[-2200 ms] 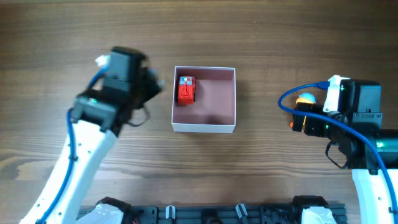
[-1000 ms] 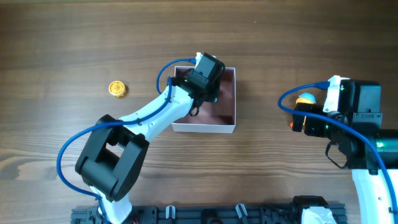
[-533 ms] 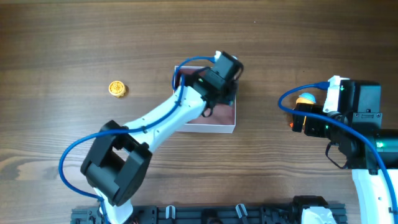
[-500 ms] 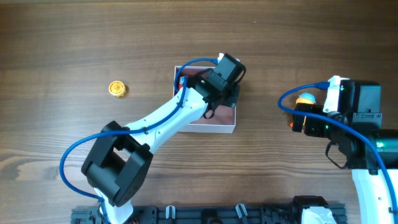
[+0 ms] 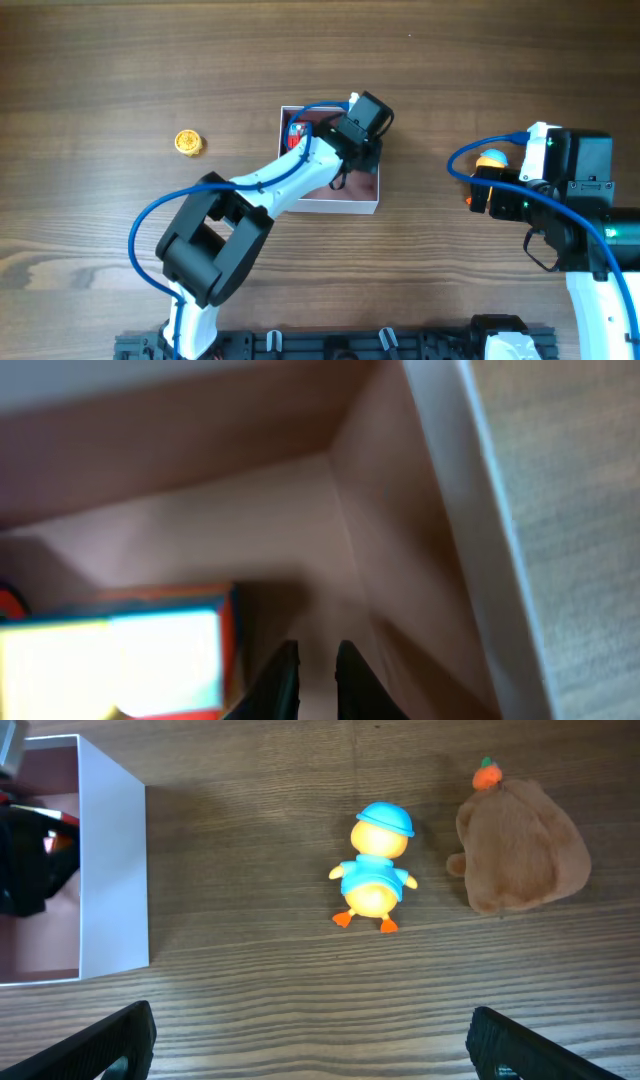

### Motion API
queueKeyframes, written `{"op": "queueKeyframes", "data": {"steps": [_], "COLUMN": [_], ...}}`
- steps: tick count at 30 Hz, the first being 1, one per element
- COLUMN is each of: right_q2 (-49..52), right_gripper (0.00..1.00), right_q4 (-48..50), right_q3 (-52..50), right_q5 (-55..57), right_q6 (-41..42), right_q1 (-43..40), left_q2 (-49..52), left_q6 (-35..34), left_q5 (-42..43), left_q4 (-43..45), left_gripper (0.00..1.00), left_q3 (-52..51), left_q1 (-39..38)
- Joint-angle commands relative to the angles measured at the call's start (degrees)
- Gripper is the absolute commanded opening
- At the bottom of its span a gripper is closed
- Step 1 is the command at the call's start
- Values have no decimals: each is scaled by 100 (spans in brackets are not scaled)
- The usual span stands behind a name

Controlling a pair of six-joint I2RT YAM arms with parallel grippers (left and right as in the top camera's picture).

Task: Pack container
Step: 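Place the Rubik's cube in the box beside the truck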

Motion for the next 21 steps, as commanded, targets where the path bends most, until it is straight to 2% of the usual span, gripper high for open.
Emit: {"op": "queueKeyframes", "data": {"steps": [1,9,16,19,21], "right_q2": [-42,-42,-42,-42,-42], "right_gripper": [100,100,100,100,100], "right_q4": [-9,-4,-4,-7,-7], "right_q3": [140,140,140,140,140], "right_q5": [-72,-70,-70,-70,-70], "right_q6": [85,81,83,83,83], "right_q1": [24,24,24,24,24], "left_q2": [76,76,52,-96,-337], "left_q6": [-28,-26,-11,-9,-9], "left_q5": [-205,-210,-203,-208,-280], "left_q4": [66,63,111,-28,-190], "left_gripper": [15,16,20,25,33], "left_q3": [66,66,146,332,485], "left_q1": [240,562,496,348,256]}}
